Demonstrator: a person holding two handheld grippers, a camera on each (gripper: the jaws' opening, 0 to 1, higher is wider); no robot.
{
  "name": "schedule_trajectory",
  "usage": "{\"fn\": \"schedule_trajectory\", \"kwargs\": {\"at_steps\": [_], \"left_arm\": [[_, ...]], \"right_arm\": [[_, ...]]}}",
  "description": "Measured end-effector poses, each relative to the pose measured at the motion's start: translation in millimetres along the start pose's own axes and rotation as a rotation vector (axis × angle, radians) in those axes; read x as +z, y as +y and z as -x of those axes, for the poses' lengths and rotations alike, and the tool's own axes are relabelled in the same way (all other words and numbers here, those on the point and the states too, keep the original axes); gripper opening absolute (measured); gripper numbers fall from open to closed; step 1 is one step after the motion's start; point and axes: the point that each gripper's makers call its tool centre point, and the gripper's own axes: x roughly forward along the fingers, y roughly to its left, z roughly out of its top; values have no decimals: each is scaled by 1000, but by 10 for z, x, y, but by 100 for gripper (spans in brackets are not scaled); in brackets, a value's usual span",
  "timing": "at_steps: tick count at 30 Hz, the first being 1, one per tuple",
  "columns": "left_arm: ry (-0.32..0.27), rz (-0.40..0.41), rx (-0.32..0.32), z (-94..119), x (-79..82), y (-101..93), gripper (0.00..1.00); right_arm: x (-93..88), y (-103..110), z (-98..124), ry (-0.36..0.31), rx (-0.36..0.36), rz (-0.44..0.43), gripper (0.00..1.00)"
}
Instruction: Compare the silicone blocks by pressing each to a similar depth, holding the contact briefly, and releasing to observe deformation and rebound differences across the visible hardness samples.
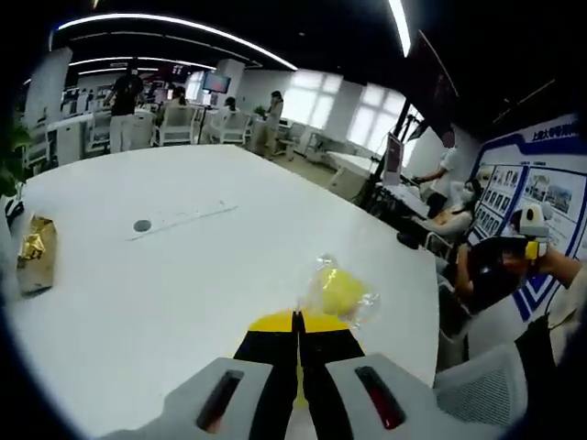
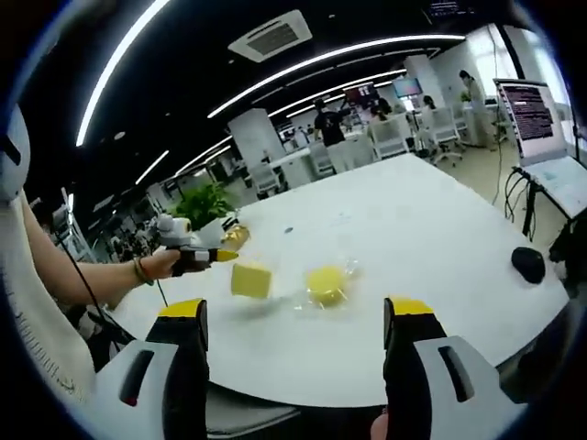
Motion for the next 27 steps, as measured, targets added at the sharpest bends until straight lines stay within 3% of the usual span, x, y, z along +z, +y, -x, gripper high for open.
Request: {"fn": "schedule_trajectory", "kwargs": {"at_steps": [4, 12, 18, 25, 27], "left_arm": [[30, -8, 46, -41, -86, 273, 0], [106, -12, 73, -250, -353, 743, 0], [174, -6, 76, -358, -588, 943, 0], [209, -8, 73, -407, -733, 1062, 0], [199, 3, 69, -412, -709, 1070, 0]], "right_arm": [[-59, -11, -35, 19, -9, -4, 73], [-191, -49, -105, 76, -25, -12, 71], [-178, -78, -163, 78, -27, -43, 68], [-165, -76, -240, 93, -23, -48, 69], [-163, -66, -273, 98, -19, -49, 69]]}}
